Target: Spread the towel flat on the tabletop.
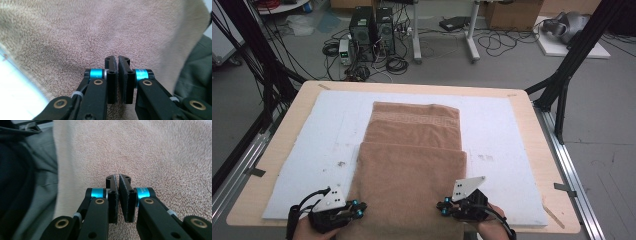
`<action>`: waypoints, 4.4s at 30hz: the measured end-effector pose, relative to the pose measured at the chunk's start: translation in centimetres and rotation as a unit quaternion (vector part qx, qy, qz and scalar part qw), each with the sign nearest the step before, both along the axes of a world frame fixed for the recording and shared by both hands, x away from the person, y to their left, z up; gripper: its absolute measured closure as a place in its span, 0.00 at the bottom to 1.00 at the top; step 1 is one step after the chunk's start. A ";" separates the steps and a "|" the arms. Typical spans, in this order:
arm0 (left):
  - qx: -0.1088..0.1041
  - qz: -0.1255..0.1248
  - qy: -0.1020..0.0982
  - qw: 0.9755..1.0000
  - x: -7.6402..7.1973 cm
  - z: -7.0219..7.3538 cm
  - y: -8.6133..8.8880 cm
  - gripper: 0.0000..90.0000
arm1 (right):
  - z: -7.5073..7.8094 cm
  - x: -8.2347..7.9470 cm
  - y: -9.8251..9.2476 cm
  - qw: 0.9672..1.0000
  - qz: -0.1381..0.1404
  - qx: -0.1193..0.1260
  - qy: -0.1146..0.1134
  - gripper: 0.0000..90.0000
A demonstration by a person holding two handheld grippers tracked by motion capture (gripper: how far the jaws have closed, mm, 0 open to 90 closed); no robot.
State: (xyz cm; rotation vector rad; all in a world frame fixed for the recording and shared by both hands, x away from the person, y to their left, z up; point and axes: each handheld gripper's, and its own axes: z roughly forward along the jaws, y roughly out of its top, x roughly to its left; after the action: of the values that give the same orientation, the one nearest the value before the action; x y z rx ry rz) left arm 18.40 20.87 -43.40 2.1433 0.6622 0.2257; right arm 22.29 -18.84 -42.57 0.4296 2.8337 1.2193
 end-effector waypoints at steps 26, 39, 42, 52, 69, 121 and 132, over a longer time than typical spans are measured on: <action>0.016 0.031 -0.006 0.999 7.9 -1.3 -0.5 0.83 | -1.5 6.6 -1.3 0.997 -0.074 -0.015 0.002 0.89; 0.011 0.027 -0.007 1.000 6.8 -0.9 -0.3 0.95 | -1.1 5.9 -1.1 0.998 -0.063 -0.018 -0.004 0.96; 0.007 0.023 -0.015 1.000 5.9 -0.6 -0.1 0.95 | -0.9 5.3 -1.2 0.998 -0.058 -0.014 -0.004 0.96; 0.003 0.010 -0.024 1.000 2.0 -0.3 0.6 0.95 | -0.4 1.7 -1.2 0.999 -0.036 0.000 -0.005 0.96; -0.018 0.016 -0.034 0.999 2.2 0.8 1.1 0.76 | 0.6 1.7 -1.7 0.999 -0.038 0.005 -0.011 0.80; -0.016 -0.013 -0.008 1.000 -0.1 0.4 0.9 0.74 | 0.6 -1.1 -1.6 1.000 -0.012 0.016 -0.006 0.81; 0.006 -0.018 0.003 1.000 1.6 -1.3 0.5 0.90 | -1.2 0.8 -2.4 0.999 -0.025 -0.017 0.016 0.88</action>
State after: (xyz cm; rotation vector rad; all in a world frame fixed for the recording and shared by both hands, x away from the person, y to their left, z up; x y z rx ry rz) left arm 19.97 21.40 -44.70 2.1663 0.6262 0.2027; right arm 23.09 -21.21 -43.74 0.5214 2.8464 1.1650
